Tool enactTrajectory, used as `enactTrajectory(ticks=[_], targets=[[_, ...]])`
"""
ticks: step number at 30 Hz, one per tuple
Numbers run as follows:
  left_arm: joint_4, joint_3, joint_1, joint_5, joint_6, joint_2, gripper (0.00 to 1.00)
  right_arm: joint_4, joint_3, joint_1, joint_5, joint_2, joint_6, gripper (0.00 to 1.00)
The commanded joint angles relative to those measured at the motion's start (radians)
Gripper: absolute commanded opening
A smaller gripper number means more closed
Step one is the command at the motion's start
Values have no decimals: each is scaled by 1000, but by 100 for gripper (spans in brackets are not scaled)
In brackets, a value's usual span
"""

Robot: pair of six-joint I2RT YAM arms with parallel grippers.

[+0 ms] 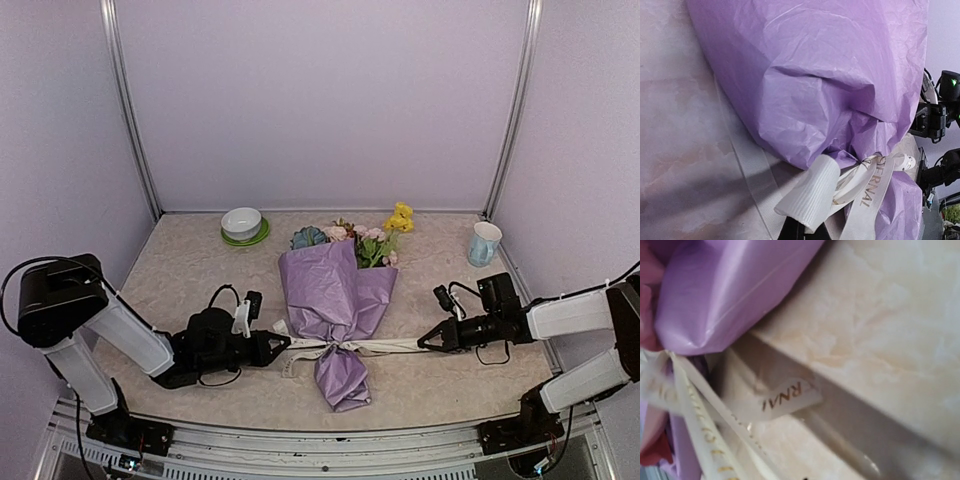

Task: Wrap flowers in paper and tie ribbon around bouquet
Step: Tie the half-tied ribbon around the folded bouquet, then reset both arms

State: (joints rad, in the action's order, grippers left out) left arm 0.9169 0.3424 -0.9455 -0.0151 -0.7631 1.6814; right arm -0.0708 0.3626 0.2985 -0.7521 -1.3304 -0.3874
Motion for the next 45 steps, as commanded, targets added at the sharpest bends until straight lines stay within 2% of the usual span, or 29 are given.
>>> enactTrajectory(ticks=[1, 21, 25, 27, 29, 30, 31, 33, 34, 38, 41, 43, 45], targets=[[-176, -85, 90, -187, -5, -10, 0, 71, -34, -68, 198, 10, -7, 0], [-169, -105, 74, -195, 3, -22, 0, 62, -36, -67, 188, 5, 3, 0], [-122, -91, 39, -152, 56, -38, 0, 64, -31, -68, 186, -4, 8, 0], [-135, -62, -2, -171, 101, -64, 17, 79, -16, -67, 187, -19, 16, 0], [-169, -33, -34, -211, 132, -99, 34, 91, 2, -66, 186, -13, 24, 13], [-180, -25, -37, -222, 141, -118, 42, 101, 10, -67, 183, 1, 26, 27], [-191, -22, -37, -232, 143, -137, 51, 115, 20, -64, 179, 16, 32, 44], [-204, -34, -35, -262, 142, -185, 59, 162, 52, -65, 176, 50, 42, 90], [-213, -43, -36, -279, 143, -211, 63, 193, 70, -65, 182, 72, 43, 99], [-276, -77, -39, -374, 139, -353, 70, 308, 149, -67, 277, 187, 41, 100], [-385, -67, -42, -510, 139, -448, 77, 367, 224, -68, 451, 294, 54, 100], [-484, -45, -30, -630, 119, -488, 87, 355, 249, -69, 579, 363, 56, 100], [-570, -12, 22, -669, 109, -498, 93, 282, 239, -71, 639, 424, 76, 100]])
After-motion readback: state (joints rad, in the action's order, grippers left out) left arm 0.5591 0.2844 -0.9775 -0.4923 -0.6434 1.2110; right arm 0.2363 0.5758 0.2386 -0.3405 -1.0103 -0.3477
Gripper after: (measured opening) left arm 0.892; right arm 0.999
